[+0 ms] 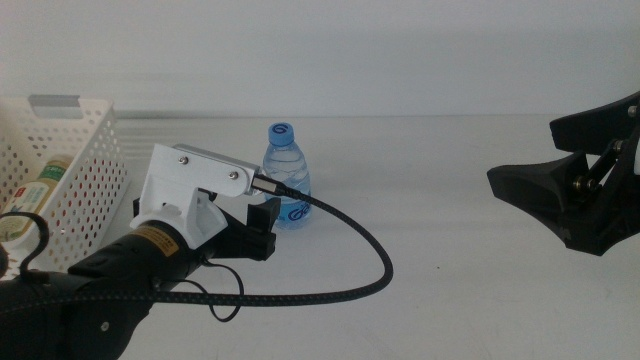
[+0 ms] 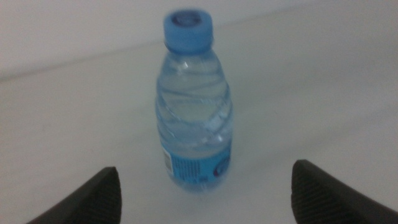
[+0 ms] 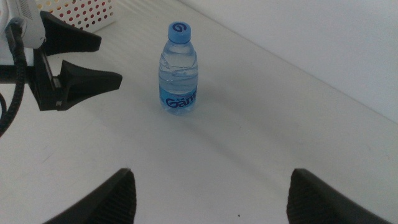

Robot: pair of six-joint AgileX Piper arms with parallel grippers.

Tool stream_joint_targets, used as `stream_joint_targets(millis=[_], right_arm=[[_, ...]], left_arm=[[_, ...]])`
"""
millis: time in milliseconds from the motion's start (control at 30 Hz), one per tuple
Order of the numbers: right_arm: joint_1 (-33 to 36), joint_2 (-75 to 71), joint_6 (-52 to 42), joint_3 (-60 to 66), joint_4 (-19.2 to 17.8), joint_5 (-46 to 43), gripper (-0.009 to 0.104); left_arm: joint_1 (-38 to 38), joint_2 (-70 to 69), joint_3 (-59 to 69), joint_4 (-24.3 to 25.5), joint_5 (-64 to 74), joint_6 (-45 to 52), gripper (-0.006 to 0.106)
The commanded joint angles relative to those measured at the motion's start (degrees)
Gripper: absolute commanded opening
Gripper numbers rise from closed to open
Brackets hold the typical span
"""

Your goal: Use arms to grab the bottles and put them into the dustbin to the left of the table.

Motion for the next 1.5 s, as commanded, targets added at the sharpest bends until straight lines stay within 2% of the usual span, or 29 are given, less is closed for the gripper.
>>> stream_joint_targets(millis=[0, 133, 367, 833, 967, 1467], right_arm=[[0.12, -0.60, -0.69, -2.05, 0.02, -4.00, 0.063], [0.12, -0.60, -0.69, -2.05, 0.02, -4.00, 0.063], [0.12, -0.60, -0.69, -2.05, 0.02, -4.00, 0.063], [0.12, -0.60, -0.69, -2.05, 0.02, -4.00, 0.063], [0.12, -0.60, -0.69, -2.05, 0.02, -4.00, 0.063], [0.12, -0.60, -0.69, -2.05, 0.02, -4.00, 0.063]], left_arm=[[-0.21, -0.89, -1.23, 0.65, -6.74, -0.88, 0.090], [-0.21, -0.38, -1.10, 1.04, -8.90, -0.93, 0.090], [-0.21, 2.00, -1.10, 4.98, -13.92, -2.90, 0.090], [-0.09, 11.66, -1.96, 6.24, -27.09, -7.57, 0.090], [-0.09, 14.44, -4.40, 8.70, -27.43, -6.53, 0.090], [4.67, 21.30, -13.79, 12.22, -25.88, -10.11, 0.090]])
